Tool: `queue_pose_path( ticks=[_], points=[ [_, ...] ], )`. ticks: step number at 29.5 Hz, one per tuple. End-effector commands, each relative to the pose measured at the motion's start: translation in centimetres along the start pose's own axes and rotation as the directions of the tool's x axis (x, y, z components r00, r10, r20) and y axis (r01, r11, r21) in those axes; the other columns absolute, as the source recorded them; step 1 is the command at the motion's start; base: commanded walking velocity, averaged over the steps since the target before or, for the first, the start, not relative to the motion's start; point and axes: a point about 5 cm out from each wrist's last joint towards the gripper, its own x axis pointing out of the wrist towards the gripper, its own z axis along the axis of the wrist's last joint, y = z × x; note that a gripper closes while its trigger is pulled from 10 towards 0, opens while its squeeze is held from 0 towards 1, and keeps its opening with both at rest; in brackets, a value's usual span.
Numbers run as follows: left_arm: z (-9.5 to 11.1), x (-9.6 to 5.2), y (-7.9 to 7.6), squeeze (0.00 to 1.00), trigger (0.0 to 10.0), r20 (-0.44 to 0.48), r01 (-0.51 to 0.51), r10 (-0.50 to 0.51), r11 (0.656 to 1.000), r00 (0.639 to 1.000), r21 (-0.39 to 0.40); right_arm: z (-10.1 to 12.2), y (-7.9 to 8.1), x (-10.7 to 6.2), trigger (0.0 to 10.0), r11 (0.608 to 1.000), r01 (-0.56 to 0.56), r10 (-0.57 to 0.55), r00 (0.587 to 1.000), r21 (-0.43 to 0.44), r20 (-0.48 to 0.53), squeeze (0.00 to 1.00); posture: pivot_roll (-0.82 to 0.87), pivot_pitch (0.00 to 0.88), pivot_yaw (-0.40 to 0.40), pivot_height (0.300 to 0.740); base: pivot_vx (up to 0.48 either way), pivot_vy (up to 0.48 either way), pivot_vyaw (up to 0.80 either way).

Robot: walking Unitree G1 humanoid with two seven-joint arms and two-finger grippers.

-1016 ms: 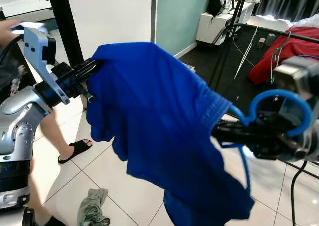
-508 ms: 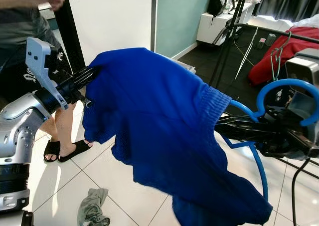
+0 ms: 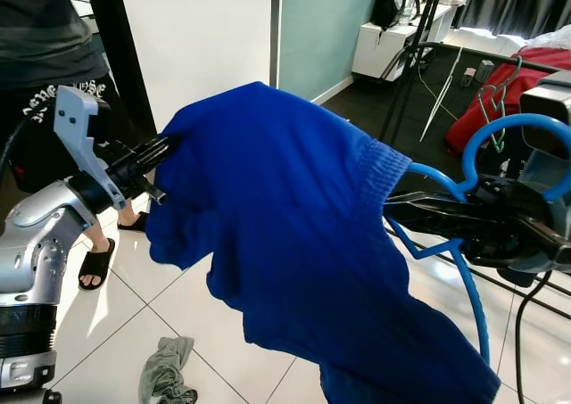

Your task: Hang hanger

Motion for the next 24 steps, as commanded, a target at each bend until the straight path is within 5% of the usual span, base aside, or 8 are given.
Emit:
queue_pose_path(
  ticks=[1, 14, 24],
  points=[
    [-0.6, -0.1, -0.2, 0.00, 0.0, -0.026, -0.009, 0.009, 1.000, 1.000, 0.006, 0.5, 0.1, 0.2, 10.0, 0.999, -0.014, 0.015, 1.000, -0.031, 0.023, 0.00, -0.12, 0.000, -0.012, 0.740, 0.000, 0.000, 0.00],
    [-0.1, -1.0, 0.6, 0.00, 0.0, 0.010, -0.057, 0.057, 0.998, 0.998, -0.024, -0.5, -0.4, -0.1, 10.0, 0.999, 0.029, -0.029, 0.998, -0.015, -0.056, 0.00, -0.11, 0.000, -0.022, 0.740, 0.000, 0.000, 0.00],
    [1.4, -1.1, -1.2, 0.00, 0.0, 0.127, 0.087, -0.069, 0.986, 0.990, -0.141, -0.3, -0.8, -0.8, 10.0, 0.997, 0.062, -0.065, 0.994, -0.036, -0.083, 0.00, -0.11, 0.000, -0.028, 0.740, 0.000, 0.000, 0.00]
  ],
)
